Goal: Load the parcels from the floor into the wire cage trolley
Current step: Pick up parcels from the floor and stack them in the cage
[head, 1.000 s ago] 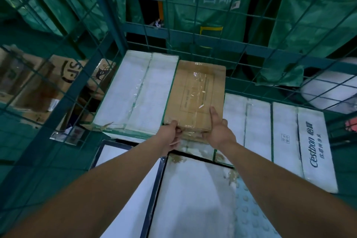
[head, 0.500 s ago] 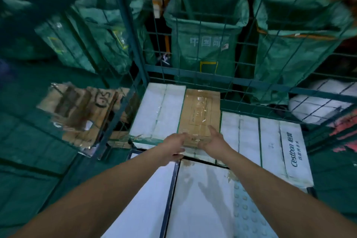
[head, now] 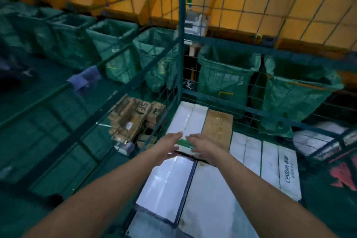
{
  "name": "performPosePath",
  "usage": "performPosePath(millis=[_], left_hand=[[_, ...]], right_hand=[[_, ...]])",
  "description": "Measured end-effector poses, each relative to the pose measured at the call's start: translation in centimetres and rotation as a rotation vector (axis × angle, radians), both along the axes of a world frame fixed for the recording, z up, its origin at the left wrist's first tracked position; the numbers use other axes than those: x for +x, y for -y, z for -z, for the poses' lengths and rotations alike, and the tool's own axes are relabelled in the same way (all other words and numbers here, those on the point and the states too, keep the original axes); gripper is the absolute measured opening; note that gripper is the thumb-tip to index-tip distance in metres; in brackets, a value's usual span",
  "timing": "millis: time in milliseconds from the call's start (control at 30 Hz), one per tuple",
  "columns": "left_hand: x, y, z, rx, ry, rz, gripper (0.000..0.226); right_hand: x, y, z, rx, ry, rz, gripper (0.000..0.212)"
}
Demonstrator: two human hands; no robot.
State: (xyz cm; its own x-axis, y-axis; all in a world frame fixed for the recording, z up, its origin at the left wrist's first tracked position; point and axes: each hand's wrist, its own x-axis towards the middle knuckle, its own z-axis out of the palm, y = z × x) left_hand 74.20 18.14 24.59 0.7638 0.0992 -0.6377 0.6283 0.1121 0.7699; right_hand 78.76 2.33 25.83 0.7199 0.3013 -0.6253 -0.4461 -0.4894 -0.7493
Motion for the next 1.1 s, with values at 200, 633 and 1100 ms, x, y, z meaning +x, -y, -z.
performPosePath(millis=[200, 633, 1100], left_hand=[[-8.0, -2.7, -1.8, 0.051, 0.027, -0.124, 0.039], [-30.9, 0.2, -1.5, 0.117, 0.005, -0.866, 0.031], [-57.7, 11.1, 1.0, 0.034, -0.112, -1.566, 0.051]], right_hand=[[-5.6, -3.8, -2.5, 0.005, -0.033, -0.208, 0.042], [-19.8, -8.3, -0.9, -0.026, -0.028, -0.853, 0.038], [-44.0, -8.6, 2.0, -0.065, -0.088, -1.531, 0.012]])
